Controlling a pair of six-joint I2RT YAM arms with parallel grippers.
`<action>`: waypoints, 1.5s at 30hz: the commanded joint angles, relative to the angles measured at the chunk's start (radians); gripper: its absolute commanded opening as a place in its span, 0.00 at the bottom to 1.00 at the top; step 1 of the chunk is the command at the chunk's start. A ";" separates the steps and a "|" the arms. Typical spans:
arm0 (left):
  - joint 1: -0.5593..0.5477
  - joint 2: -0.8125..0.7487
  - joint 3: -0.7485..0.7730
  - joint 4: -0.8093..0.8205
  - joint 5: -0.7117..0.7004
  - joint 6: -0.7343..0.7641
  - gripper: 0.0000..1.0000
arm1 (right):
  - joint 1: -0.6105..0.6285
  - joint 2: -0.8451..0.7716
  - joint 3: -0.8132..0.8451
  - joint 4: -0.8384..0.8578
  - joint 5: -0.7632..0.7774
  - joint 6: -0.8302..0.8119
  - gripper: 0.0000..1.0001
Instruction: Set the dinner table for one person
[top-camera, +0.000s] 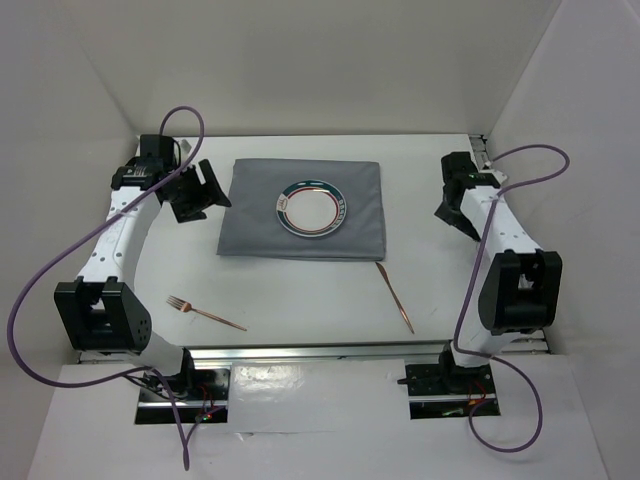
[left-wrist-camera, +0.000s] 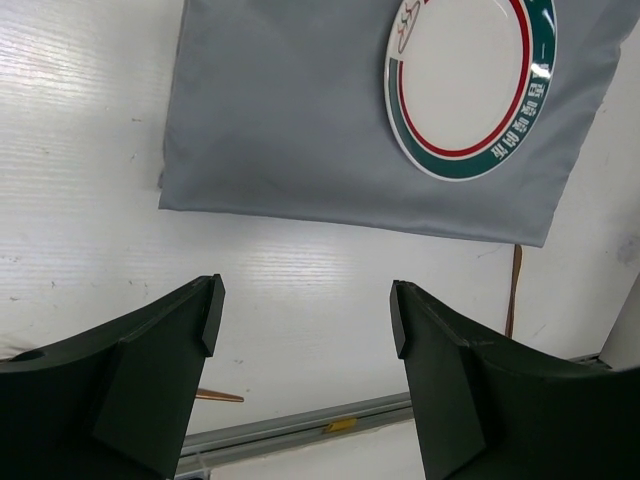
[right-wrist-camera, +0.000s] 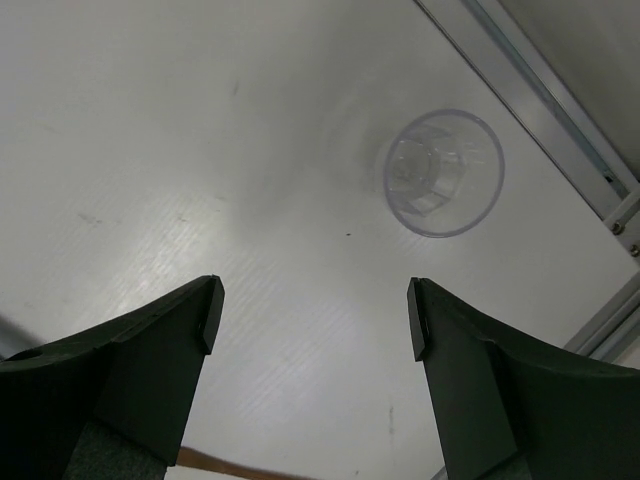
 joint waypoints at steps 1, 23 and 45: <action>-0.001 0.009 0.026 -0.011 -0.010 0.016 0.85 | -0.053 -0.010 -0.052 0.054 0.042 -0.022 0.86; -0.038 0.027 0.096 -0.058 -0.095 -0.021 0.82 | -0.210 0.060 -0.150 0.355 -0.175 -0.203 0.77; -0.047 0.017 0.018 -0.014 -0.106 -0.039 0.81 | -0.092 0.014 -0.035 0.292 -0.176 -0.265 0.00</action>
